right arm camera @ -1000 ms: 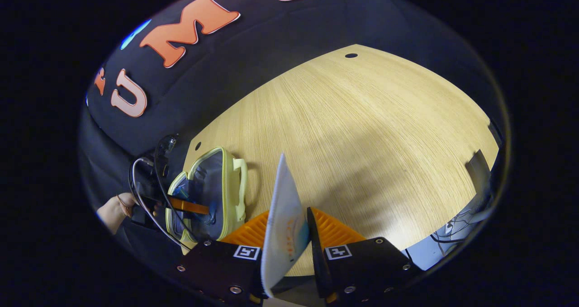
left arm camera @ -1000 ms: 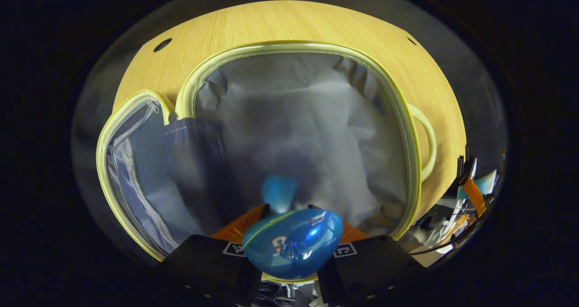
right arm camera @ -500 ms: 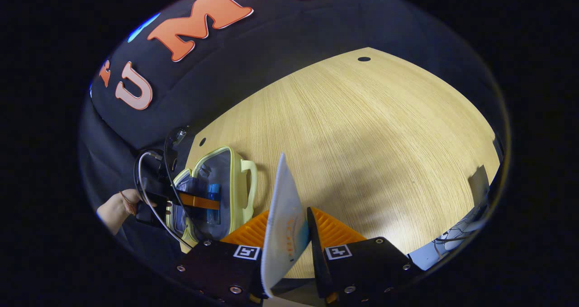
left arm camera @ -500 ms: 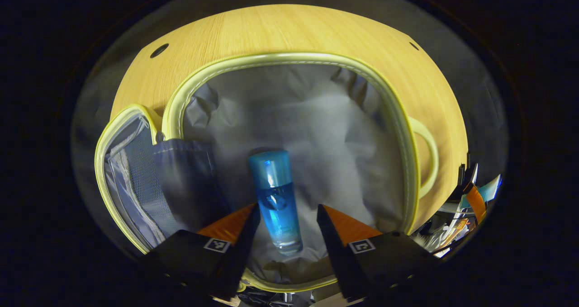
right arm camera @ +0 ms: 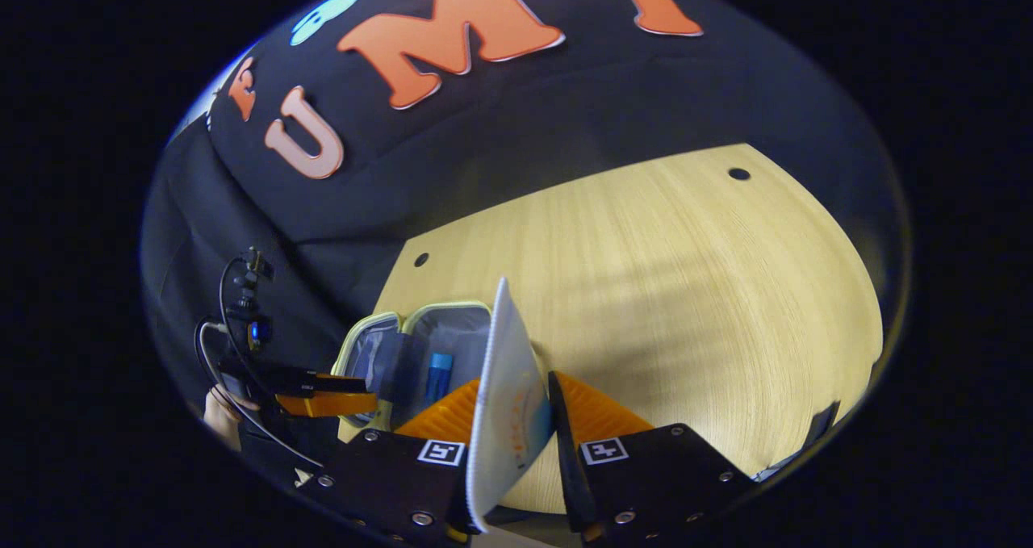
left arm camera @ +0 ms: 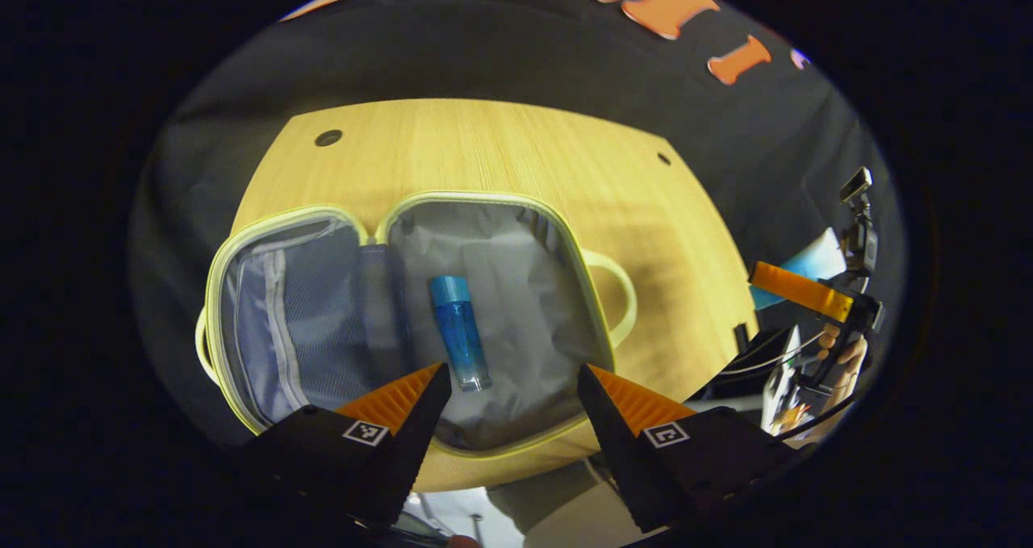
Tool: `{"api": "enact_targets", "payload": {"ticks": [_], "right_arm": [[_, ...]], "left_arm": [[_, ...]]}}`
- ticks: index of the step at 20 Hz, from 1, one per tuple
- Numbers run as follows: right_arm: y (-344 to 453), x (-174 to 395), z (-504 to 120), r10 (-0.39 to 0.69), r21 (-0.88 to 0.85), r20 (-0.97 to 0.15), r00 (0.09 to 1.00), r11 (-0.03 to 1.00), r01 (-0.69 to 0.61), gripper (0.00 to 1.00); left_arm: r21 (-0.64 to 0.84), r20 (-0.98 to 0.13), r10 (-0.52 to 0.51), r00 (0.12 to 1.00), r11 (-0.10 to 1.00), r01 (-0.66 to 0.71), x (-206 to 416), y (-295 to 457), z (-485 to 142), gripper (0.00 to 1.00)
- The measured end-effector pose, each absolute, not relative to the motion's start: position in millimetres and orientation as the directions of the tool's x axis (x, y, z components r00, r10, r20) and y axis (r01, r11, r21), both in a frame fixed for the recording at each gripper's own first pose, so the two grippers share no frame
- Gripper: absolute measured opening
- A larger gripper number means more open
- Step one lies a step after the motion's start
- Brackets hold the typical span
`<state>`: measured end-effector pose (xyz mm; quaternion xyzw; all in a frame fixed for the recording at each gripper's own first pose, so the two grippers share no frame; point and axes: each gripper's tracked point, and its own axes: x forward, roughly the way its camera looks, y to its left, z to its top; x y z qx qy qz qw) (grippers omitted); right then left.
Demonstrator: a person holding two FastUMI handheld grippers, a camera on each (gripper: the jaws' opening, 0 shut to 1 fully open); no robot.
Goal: First open the suitcase, pack the skin care products into it, and then close the suitcase.
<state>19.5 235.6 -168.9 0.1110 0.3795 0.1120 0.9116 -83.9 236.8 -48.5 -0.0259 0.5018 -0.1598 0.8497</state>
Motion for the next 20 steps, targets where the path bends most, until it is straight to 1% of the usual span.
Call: {"api": "enact_targets", "payload": {"ticks": [2, 5, 7, 10, 12, 13, 14, 16, 19, 20], "right_arm": [[267, 34, -160, 0.332, 0.266, -0.681, 0.653, 0.943, -0.202, 0.38], [320, 44, -165, 0.405, 0.296, -0.724, 0.558, 0.914, -0.279, 0.38], [344, 49, -185, 0.403, 0.270, -0.773, 0.489, 0.908, -0.321, 0.38], [374, 45, -220, 0.381, 0.240, -0.844, 0.377, 0.898, -0.370, 0.39], [382, 46, -248, 0.352, 0.230, -0.886, 0.302, 0.899, -0.373, 0.39], [382, 47, -263, 0.320, 0.212, -0.908, 0.271, 0.908, -0.362, 0.43], [384, 45, -277, 0.301, 0.209, -0.924, 0.236, 0.913, -0.349, 0.39], [383, 45, -301, 0.265, 0.197, -0.946, 0.188, 0.927, -0.318, 0.38], [382, 45, -337, 0.221, 0.178, -0.966, 0.137, 0.945, -0.274, 0.39], [379, 48, -346, 0.205, 0.165, -0.970, 0.131, 0.951, -0.262, 0.34]], "left_arm": [[-0.184, -0.820, -0.260, 0.511, 0.964, 0.194, -104, 277, -35, 0.98], [-0.139, -0.802, -0.177, 0.571, 0.984, 0.110, -134, 341, -21, 0.99], [-0.123, -0.801, -0.128, 0.585, 0.991, 0.048, -159, 376, -18, 0.98], [-0.143, -0.801, -0.092, 0.591, 0.989, -0.040, -185, 425, -22, 0.98], [-0.160, -0.801, -0.063, 0.595, 0.981, -0.112, -198, 450, -30, 0.98], [-0.154, -0.802, -0.043, 0.596, 0.979, -0.137, -205, 463, -32, 0.99], [-0.141, -0.803, -0.020, 0.596, 0.977, -0.157, -214, 473, -32, 0.98], [-0.119, -0.810, 0.017, 0.587, 0.974, -0.193, -227, 489, -35, 0.98], [-0.136, -0.823, 0.023, 0.568, 0.962, -0.235, -246, 497, -46, 0.98], [-0.143, -0.827, 0.023, 0.561, 0.958, -0.249, -250, 499, -49, 0.98]]}}
